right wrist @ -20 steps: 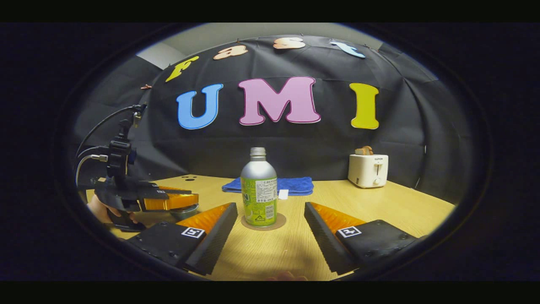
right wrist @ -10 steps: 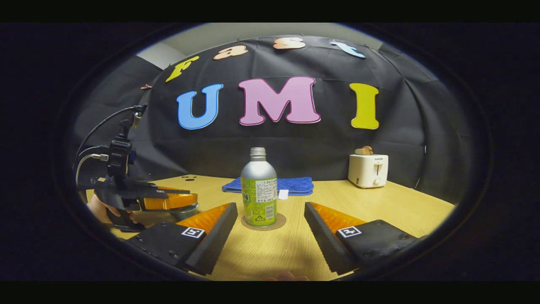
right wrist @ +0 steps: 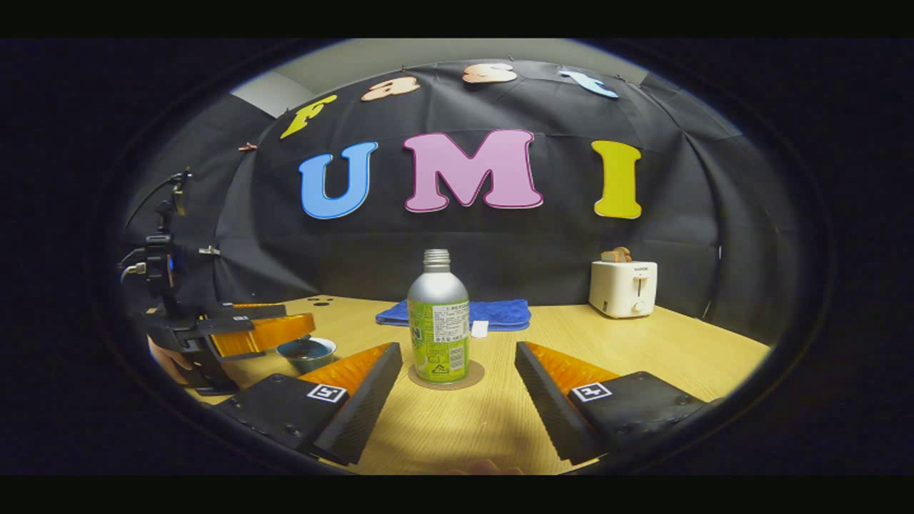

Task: Open the teacup lid with one hand, grasp the water bottle and pour water into the teacup with the other hand; after pouring, place the water bottle on the coaster and then close the teacup lid.

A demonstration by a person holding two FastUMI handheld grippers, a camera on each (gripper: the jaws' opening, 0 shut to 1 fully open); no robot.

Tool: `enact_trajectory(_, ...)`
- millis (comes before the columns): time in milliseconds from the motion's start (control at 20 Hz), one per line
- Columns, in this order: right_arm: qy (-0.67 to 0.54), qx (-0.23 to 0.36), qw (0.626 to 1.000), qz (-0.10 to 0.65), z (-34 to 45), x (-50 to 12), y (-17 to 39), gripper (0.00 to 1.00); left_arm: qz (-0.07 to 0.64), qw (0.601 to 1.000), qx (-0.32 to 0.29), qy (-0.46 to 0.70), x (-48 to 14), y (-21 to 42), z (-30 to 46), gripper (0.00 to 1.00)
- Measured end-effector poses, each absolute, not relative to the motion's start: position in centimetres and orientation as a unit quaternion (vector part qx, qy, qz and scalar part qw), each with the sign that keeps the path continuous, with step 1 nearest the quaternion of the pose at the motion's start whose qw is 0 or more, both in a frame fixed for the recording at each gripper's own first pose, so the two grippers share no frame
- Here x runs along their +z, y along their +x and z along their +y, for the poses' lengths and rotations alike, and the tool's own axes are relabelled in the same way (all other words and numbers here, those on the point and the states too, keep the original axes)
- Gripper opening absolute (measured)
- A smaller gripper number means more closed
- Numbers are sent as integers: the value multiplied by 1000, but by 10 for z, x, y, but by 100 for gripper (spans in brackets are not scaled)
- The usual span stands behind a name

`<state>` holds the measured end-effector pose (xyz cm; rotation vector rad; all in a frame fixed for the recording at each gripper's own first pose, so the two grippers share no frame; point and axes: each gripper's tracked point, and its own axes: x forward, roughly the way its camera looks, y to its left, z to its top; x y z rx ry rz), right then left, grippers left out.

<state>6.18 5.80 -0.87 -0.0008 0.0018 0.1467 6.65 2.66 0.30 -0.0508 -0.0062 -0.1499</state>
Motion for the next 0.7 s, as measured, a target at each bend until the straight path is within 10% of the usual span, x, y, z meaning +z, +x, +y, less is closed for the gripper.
enact_trajectory(700,-1,41,999,0,50,-8,46,98,-3,998,-9,-60,4,18,11,95)
